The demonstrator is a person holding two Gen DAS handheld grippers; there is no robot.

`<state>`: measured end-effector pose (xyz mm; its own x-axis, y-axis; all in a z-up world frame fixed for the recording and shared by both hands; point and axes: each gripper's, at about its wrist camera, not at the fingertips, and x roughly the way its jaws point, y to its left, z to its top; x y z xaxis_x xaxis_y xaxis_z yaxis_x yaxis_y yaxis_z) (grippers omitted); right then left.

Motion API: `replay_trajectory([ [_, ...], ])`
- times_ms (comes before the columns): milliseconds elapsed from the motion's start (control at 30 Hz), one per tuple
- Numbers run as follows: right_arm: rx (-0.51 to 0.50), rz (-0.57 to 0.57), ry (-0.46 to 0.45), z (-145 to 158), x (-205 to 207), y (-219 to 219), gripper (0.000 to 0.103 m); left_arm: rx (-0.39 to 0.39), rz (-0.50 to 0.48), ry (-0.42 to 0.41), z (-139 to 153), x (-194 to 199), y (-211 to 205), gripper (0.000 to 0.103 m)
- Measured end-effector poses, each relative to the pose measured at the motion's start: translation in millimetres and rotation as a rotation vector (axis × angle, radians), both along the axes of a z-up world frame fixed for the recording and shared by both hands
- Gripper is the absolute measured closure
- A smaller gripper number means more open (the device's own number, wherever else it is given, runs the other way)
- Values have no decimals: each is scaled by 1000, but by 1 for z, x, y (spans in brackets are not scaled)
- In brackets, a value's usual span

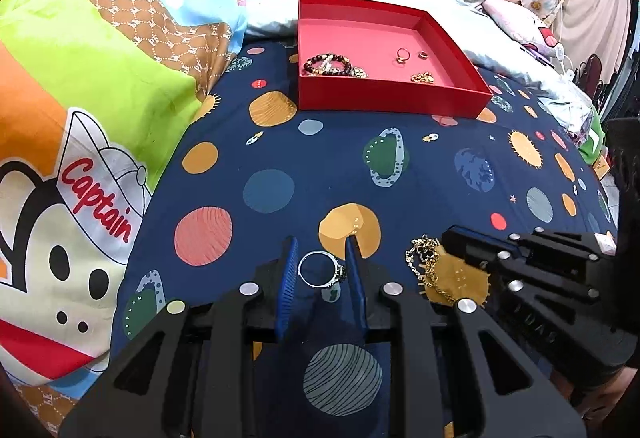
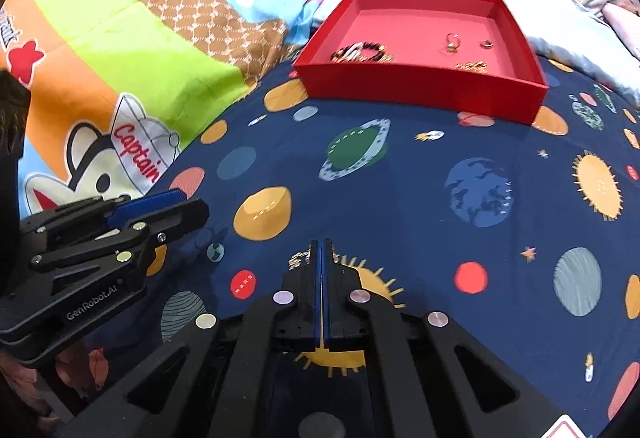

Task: Organize jewelry
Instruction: 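Grasp the silver ring with the left tool while the right tool grasps the black clover gold chain, then carry the silver ring and clover chain into the red box and open both tools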

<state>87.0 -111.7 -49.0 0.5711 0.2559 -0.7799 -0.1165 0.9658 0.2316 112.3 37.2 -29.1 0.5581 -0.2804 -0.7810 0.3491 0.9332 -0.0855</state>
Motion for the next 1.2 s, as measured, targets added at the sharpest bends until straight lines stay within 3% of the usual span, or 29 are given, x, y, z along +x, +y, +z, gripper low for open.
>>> replay_trajectory([
  [200, 16, 1, -9, 7, 0, -11, 101, -3, -1, -1, 2, 0, -3, 79],
  [267, 13, 6, 0, 3, 1, -8, 87, -2, -1, -1, 2, 0, -3, 79],
  [300, 11, 11, 9, 0, 1, -6, 72, -2, -2, 0, 1, 0, -3, 79],
  [333, 11, 15, 9, -2, 2, -3, 65, -1, -2, 0, 1, 0, -3, 79],
  [467, -9, 33, 26, -10, 5, 7, 65, 0, 5, 4, 0, 1, -3, 79],
  [700, -91, 39, 30, -18, 9, 15, 89, -1, 12, 11, -2, 2, 0, 79],
  [933, -78, 31, 23, -15, 6, 12, 91, -6, 14, 13, -2, 2, 1, 79],
  [1200, -62, -2, -28, 9, 0, -3, 91, -12, 10, 3, 3, 1, -1, 79],
])
